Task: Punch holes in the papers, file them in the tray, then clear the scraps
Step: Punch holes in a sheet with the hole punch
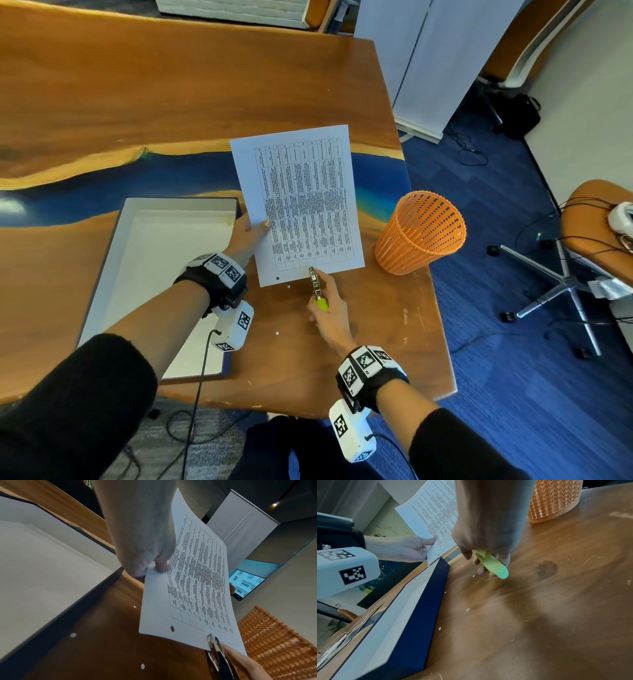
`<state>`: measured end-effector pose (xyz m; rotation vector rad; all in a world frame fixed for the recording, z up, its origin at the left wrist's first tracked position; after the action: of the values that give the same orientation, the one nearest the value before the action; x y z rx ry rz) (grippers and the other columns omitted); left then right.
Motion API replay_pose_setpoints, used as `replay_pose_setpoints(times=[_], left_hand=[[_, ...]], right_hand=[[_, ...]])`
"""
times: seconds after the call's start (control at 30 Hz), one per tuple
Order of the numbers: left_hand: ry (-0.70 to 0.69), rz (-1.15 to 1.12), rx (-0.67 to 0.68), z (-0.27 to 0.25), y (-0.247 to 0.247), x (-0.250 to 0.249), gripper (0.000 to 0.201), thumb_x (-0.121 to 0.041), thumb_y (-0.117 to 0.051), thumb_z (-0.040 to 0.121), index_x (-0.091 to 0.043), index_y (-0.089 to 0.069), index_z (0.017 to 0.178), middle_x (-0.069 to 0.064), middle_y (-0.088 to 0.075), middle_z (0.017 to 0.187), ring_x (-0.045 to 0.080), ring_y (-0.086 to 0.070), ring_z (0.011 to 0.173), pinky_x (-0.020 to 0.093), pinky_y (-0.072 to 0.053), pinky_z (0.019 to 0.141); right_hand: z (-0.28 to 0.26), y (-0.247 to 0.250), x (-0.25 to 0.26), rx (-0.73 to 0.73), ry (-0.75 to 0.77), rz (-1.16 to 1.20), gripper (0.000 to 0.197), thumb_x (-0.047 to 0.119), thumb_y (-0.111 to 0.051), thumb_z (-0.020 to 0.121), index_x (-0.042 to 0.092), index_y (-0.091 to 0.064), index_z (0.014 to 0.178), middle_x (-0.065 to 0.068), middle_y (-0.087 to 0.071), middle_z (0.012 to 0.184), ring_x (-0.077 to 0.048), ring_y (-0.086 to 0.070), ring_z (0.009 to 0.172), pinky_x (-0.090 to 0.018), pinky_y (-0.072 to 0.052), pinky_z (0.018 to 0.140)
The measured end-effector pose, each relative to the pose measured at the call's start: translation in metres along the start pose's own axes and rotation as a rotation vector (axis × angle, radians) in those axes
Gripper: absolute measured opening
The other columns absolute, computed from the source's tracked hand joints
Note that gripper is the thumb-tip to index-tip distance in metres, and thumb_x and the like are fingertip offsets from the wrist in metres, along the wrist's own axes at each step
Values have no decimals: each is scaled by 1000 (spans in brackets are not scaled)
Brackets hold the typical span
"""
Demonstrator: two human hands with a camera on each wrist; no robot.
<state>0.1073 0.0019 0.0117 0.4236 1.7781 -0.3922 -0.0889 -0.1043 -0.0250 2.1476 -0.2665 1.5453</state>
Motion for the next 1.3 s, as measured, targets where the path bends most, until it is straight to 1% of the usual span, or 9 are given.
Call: replay_pose_setpoints(times=[0.17,0.33,0.43,0.53,0.63,0.73,0.8,0.93,1.3], left_hand=[[6,22,-35,1,4,2,40,-6,-51,95,3,-46,134,18,-57,130,2,-65,87,18,-57,71],[21,17,-65,-2,4,-1,40,-5,-50,95,3,-45,134,19,-55,132,7,-62,89,35,-50,86],[26,24,-71,-3,6,-3,41,-6,-50,95,2,-45,135,21,-55,132,20,-61,97,39,-49,91],[33,28,-58,-4,8,-4,41,-7,-51,95,2,-45,135,20,-55,132,24,-59,105,42,-49,94],[29,30,-42,-4,8,-4,42,-7,-51,95,2,-44,135,19,-55,132,24,-59,106,41,-50,93],[24,26,-28,-5,10,-2,42,-7,-50,95,1,-45,135,15,-57,127,16,-64,100,30,-56,83],[22,23,-19,-4,11,-1,40,-8,-50,95,1,-46,134,9,-61,118,2,-69,85,20,-57,74],[26,13,-18,-3,17,0,37,-6,-50,95,2,-47,131,-3,-63,104,-5,-69,77,18,-58,72],[0,23,-3,-1,15,1,30,-6,-51,94,-4,-50,124,-3,-63,102,-4,-70,76,16,-58,68]], right_hand=[[4,-2,-3,26,-4,-23,70,-1,-49,83,56,-41,122,-11,-55,74,-21,-54,53,-28,-51,51],[4,-1,-4,33,1,-20,72,-3,-47,82,53,-43,127,-10,-47,71,-21,-46,53,-23,-47,48],[1,1,-1,10,31,-21,68,-4,-48,82,49,-43,124,-8,-49,69,-19,-46,53,-27,-46,50],[0,2,-6,-17,-6,-16,62,-2,-49,83,46,-36,119,-13,-56,77,-21,-51,53,-22,-43,46],[3,3,-18,-40,-112,-35,54,3,-50,79,44,-32,110,-21,-60,89,-27,-55,62,-26,-43,50],[7,9,-27,-56,-193,-74,27,8,-52,79,22,-45,101,-21,-63,78,-28,-57,65,-39,-52,59],[8,15,-27,-65,-210,-61,8,9,-52,83,16,-56,81,-14,-61,69,-24,-56,58,-38,-50,60],[9,30,-33,-103,-244,-35,14,10,-51,86,13,-54,72,-12,-56,66,-22,-55,55,-32,-47,56],[15,36,-34,-92,-272,-40,20,6,-49,84,12,-48,65,-8,-48,60,-18,-45,50,-21,-41,43]])
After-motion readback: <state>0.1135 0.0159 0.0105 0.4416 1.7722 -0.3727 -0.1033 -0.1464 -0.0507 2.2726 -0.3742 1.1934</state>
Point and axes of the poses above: each hand's wrist, its own z-axis towards the middle knuckle, its own y-axis out of the back of the hand, x = y × z, the point moved 6 cm from there along z, towards the middle knuckle
